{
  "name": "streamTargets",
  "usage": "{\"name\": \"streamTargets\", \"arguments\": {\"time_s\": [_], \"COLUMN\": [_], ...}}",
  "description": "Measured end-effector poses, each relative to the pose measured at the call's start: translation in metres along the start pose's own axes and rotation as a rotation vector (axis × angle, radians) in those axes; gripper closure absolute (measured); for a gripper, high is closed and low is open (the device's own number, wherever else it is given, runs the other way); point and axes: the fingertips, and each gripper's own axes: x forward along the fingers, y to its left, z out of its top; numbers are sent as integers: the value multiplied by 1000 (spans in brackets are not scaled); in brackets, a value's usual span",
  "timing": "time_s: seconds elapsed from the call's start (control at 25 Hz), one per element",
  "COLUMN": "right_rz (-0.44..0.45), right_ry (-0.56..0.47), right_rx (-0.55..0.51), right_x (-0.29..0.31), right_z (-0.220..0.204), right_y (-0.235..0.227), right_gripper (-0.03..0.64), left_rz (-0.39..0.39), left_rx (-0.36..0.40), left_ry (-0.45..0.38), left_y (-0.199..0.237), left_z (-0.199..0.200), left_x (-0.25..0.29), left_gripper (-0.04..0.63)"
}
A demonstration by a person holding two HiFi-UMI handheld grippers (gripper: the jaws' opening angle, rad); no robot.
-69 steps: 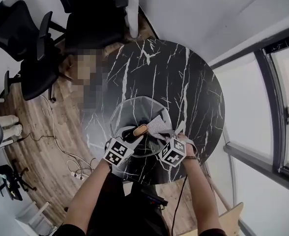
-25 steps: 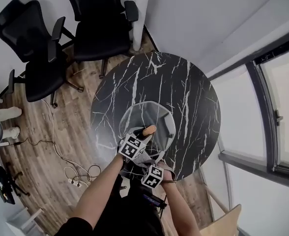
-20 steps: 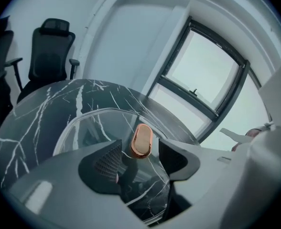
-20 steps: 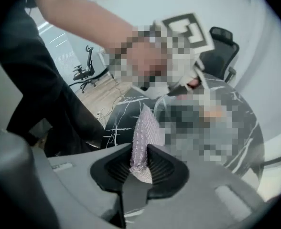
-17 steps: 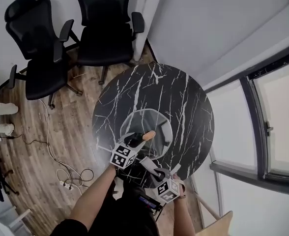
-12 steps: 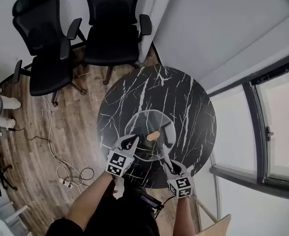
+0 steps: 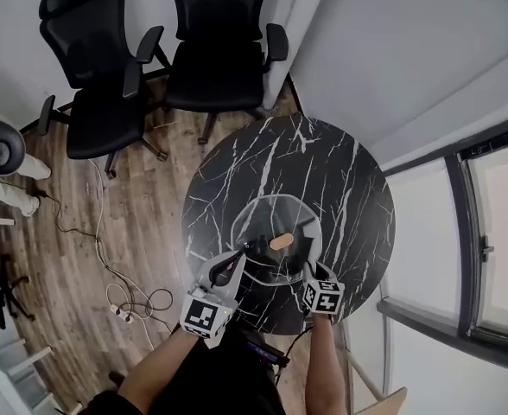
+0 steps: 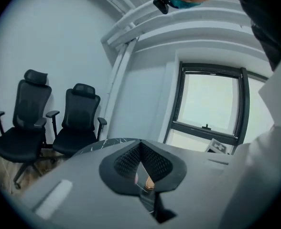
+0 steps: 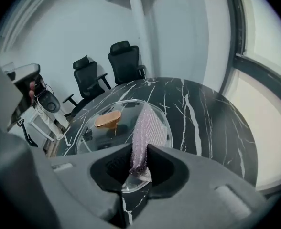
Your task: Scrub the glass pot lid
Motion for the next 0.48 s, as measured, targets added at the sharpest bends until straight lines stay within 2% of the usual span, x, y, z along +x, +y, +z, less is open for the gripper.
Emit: {"name": "streamTargets", "arguments": {"time_s": [0.24,0.48], "right_rz": [44,53], "right_ry": [81,117], "right_rx": [-10,-80], "right_x": [31,44], "right_z": [4,23], "right_y": [0,-8], "right_gripper": [541,541], "left_rz": [11,69], "left_rx": [-45,-25], "left_ry": [-24,-6], "left_y": [5,29], "left_z": [17,8], "left_x": [-21,-30], "left_gripper": [595,595]}}
